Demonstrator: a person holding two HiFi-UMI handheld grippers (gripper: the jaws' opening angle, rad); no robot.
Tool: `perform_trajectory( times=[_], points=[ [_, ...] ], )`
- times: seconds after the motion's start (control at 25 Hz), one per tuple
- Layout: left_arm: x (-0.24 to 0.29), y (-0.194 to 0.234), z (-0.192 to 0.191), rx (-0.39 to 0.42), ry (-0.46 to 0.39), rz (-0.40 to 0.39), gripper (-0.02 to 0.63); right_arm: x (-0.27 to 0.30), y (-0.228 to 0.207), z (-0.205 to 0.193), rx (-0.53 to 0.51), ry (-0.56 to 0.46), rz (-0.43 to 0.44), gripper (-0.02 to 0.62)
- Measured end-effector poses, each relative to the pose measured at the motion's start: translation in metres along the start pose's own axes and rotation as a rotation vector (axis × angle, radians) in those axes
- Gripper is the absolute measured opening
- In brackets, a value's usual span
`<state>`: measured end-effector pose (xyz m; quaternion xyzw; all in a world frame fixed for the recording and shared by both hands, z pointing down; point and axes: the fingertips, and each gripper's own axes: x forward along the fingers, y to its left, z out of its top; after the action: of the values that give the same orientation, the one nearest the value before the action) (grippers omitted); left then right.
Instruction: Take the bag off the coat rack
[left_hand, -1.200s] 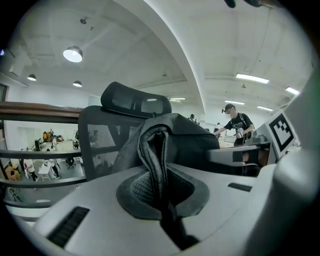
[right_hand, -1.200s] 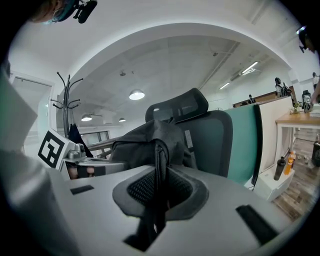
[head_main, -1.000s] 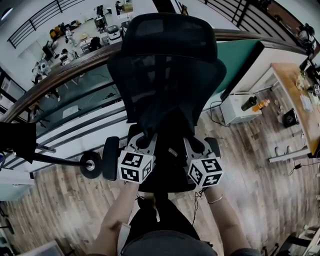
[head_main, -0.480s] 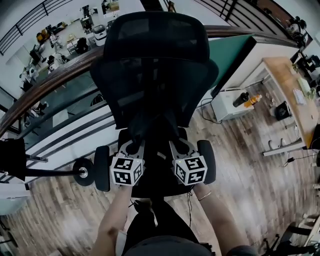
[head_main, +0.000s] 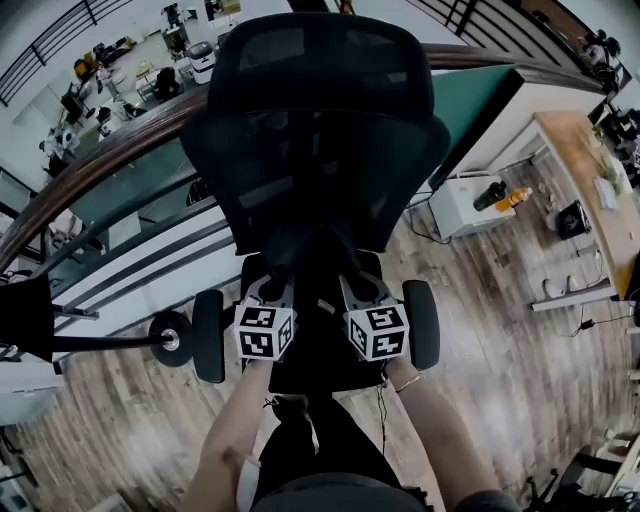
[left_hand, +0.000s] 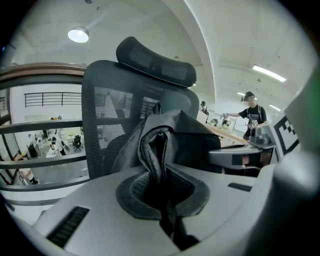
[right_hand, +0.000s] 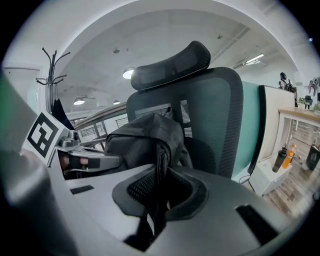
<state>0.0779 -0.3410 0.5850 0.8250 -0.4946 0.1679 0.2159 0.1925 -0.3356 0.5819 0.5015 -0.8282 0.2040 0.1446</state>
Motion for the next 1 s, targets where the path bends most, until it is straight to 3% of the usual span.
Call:
perform_trajectory(
  times=[0.72,0.88,1.0],
  points=[
    [0.024,0.025,-0.017,-0.028,0.087,0.045,0.032,0.035,-0.007,-0.009,0.019,0.065,-0.022,0.048],
    [0.026,0.030,-0.020,-0.041,0.104,0.059,0.040,0.038,-0.009,-0.014,0.026,0.079,-0.036,0.071],
    [0.027,0.035,-0.023,-0.039,0.120,0.082,0.081,0.039,-0.008,-0.018,0.040,0.095,-0.035,0.130]
  ],
)
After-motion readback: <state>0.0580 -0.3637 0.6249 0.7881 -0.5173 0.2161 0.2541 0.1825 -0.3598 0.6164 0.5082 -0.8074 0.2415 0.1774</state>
